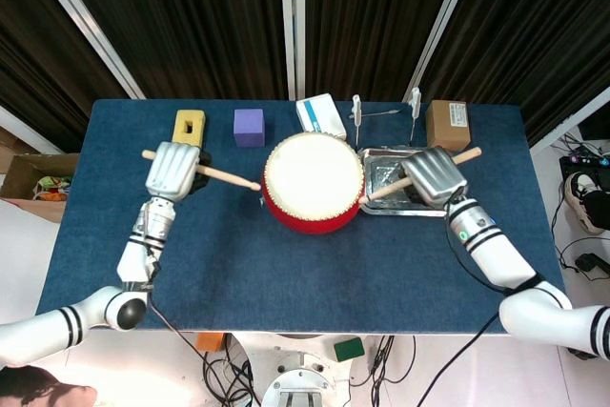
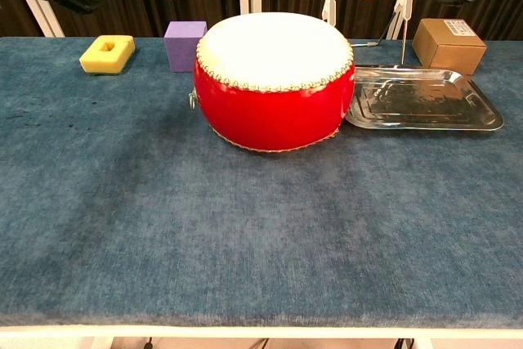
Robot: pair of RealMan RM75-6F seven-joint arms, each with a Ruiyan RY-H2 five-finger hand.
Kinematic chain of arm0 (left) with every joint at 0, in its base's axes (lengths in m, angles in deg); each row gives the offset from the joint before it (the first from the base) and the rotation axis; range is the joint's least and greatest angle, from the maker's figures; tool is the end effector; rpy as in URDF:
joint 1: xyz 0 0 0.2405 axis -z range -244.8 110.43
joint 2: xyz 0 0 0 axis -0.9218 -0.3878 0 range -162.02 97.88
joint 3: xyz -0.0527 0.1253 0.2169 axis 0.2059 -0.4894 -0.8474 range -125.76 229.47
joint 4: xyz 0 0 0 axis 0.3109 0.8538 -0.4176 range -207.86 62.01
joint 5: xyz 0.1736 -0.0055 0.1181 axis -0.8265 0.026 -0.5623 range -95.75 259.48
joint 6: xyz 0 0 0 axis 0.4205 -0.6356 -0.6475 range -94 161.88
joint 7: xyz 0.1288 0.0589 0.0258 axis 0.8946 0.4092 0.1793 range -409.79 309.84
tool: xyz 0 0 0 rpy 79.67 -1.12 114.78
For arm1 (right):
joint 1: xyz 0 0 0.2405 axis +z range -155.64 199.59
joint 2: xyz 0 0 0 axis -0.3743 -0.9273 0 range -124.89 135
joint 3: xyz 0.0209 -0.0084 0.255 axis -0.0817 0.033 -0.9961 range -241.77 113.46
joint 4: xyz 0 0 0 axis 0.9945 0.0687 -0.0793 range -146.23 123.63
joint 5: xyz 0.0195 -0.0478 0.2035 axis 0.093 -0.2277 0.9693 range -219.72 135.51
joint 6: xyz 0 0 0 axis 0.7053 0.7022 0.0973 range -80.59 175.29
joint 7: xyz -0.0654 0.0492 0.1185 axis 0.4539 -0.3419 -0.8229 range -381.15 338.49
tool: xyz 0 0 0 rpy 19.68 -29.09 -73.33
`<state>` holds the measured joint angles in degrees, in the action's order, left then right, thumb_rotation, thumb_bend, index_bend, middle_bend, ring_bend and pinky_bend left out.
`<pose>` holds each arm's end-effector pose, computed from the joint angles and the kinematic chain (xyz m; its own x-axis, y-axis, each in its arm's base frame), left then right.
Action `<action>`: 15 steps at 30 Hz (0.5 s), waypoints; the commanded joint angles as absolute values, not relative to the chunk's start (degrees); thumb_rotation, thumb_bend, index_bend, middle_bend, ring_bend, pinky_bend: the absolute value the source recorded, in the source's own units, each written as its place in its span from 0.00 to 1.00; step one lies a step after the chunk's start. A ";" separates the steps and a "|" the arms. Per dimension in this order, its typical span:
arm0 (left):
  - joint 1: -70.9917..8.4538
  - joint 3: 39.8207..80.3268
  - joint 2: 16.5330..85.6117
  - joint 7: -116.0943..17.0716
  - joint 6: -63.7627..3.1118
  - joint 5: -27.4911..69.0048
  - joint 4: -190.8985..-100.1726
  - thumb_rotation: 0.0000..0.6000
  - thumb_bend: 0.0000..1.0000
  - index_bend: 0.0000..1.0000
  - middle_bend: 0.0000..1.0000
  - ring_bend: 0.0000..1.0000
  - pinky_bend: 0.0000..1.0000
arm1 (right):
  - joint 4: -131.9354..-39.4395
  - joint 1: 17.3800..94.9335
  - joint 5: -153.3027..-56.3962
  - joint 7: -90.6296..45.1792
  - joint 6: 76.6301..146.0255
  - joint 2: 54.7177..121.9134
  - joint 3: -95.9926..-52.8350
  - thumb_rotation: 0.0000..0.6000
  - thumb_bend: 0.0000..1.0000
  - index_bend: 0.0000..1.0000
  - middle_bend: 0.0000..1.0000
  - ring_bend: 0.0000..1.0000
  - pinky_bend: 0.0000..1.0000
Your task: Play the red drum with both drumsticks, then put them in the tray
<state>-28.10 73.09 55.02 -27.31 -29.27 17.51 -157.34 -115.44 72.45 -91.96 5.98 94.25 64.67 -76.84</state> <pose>-0.1410 0.3788 0.0499 0.3635 -0.0195 0.9314 0.9025 -0.2405 -0.3573 -0.1147 -0.3712 0.1148 0.6064 -0.2163 0.7652 -0.7726 -0.3878 0.5027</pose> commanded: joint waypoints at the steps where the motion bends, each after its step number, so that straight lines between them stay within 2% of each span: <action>1: -23.84 75.31 59.87 -22.44 -27.13 23.68 -152.77 1.00 0.71 1.00 1.00 1.00 1.00 | -111.11 80.60 -80.14 12.55 92.80 69.97 -77.26 1.00 0.92 1.00 1.00 1.00 1.00; 9: -20.28 75.58 63.40 -19.17 -26.42 29.09 -149.77 1.00 0.71 1.00 1.00 1.00 1.00 | -101.91 86.17 -71.29 16.27 93.37 78.09 -74.80 1.00 0.92 1.00 1.00 1.00 1.00; 15: -18.56 75.86 63.74 -18.27 -26.73 30.76 -149.82 1.00 0.71 1.00 1.00 1.00 1.00 | -96.72 89.39 -66.97 22.11 93.22 82.14 -70.29 1.00 0.92 1.00 1.00 1.00 1.00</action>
